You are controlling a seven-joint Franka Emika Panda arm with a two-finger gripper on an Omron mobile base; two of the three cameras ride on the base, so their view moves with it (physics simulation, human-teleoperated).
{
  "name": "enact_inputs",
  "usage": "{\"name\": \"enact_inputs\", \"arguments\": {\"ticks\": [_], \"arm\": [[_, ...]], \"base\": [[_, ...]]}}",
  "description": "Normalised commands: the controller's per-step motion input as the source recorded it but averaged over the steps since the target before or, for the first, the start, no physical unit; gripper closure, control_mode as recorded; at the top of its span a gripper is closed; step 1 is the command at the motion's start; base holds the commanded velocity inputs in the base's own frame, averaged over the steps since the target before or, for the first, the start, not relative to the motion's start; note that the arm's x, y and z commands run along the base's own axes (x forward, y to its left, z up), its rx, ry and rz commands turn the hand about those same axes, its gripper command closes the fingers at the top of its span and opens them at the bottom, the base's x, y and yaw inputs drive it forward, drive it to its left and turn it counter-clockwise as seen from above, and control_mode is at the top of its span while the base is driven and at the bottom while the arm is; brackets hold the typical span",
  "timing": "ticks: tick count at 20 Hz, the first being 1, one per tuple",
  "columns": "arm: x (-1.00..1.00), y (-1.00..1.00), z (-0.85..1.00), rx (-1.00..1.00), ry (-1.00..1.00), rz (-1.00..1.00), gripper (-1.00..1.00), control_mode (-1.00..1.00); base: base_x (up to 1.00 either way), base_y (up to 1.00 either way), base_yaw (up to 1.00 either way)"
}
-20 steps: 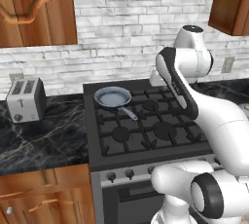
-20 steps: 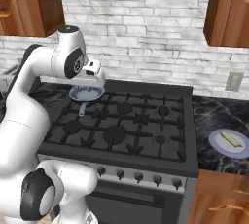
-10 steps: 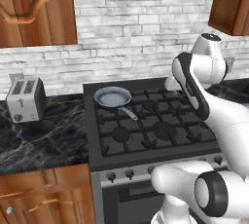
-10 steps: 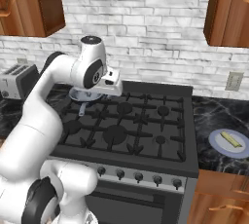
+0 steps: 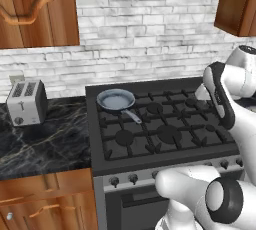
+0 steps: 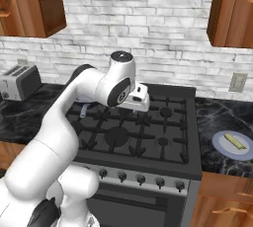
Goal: Pick up the butter stick and place it in the pan. Then turn on the burner for the pan.
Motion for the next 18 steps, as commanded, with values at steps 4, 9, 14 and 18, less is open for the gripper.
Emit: {"name": "enact_inputs", "arguments": {"ticks": [4, 9, 14, 18], "arm": [[-0.02, -0.83, 0.00, 0.07, 0.01, -0.02, -1.00, -1.00], [0.01, -0.66, 0.00, 0.08, 0.02, 0.00, -1.00, -1.00], [0.04, -0.36, 0.00, 0.05, 0.01, 0.00, -1.00, -1.00], [0.29, 0.21, -0.01, 0.00, 0.01, 0.00, -1.00, -1.00]], "base": [[0.00, 0.00, 0.00], [0.00, 0.00, 0.00], [0.00, 0.00, 0.00], [0.00, 0.00, 0.00]]}}
